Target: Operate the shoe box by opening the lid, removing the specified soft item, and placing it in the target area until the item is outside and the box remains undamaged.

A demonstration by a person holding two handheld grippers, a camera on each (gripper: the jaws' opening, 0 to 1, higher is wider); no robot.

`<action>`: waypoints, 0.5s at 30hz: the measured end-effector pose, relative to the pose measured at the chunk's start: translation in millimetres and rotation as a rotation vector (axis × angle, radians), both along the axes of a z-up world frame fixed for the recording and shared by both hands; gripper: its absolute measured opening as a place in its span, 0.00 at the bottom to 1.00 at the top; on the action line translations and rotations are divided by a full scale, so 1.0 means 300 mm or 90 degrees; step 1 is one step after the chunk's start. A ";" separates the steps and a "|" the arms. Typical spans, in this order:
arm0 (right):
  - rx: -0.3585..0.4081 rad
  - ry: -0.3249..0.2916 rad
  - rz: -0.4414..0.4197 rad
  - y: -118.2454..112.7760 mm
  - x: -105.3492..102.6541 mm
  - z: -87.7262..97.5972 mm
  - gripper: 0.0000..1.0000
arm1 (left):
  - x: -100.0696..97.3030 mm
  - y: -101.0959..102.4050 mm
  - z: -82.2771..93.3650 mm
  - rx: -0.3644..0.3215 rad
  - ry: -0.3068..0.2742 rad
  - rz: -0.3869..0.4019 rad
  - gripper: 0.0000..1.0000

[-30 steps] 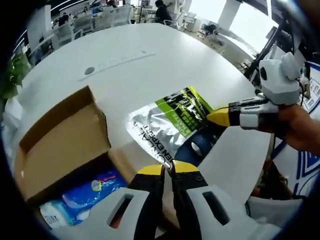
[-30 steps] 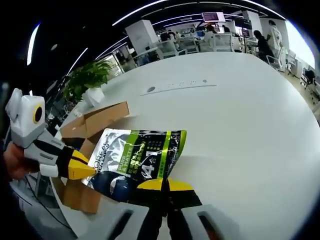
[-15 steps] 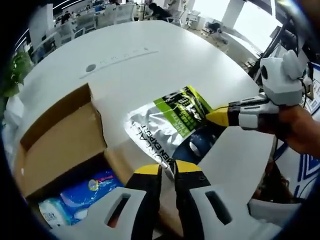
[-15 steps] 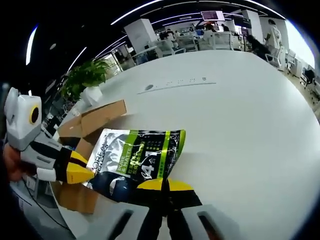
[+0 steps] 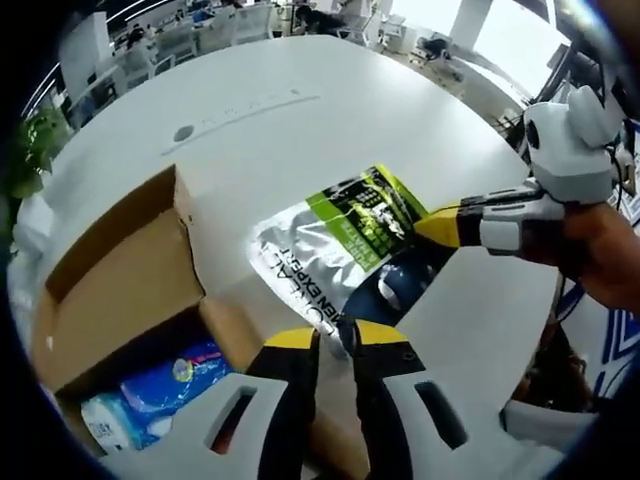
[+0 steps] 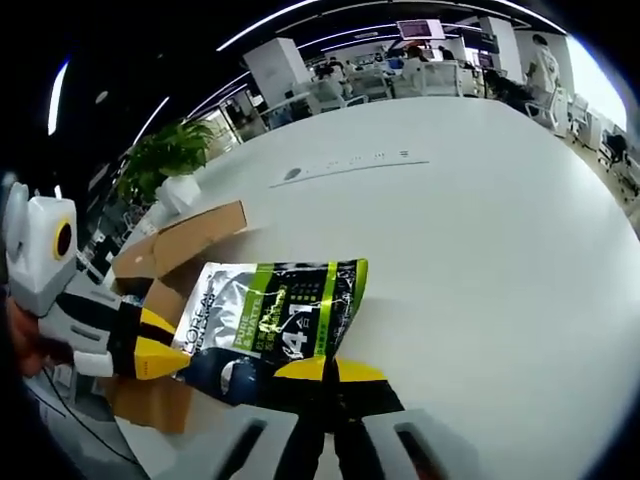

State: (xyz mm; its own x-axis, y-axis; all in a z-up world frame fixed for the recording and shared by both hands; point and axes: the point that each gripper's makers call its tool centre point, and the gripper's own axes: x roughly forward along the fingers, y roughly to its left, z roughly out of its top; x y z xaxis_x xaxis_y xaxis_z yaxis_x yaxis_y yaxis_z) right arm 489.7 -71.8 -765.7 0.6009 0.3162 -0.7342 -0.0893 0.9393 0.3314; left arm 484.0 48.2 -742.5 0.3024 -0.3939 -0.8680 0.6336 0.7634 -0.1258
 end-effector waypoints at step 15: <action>0.009 0.001 -0.012 -0.009 -0.002 -0.019 0.00 | -0.006 -0.008 -0.010 0.006 -0.010 -0.008 0.16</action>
State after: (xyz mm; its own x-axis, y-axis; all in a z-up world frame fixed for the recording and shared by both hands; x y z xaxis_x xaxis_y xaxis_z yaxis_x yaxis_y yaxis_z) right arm 489.0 -74.4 -771.3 0.6059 0.3147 -0.7306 -0.0705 0.9360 0.3447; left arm 482.1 45.9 -745.4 0.3115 -0.3902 -0.8664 0.6452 0.7563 -0.1086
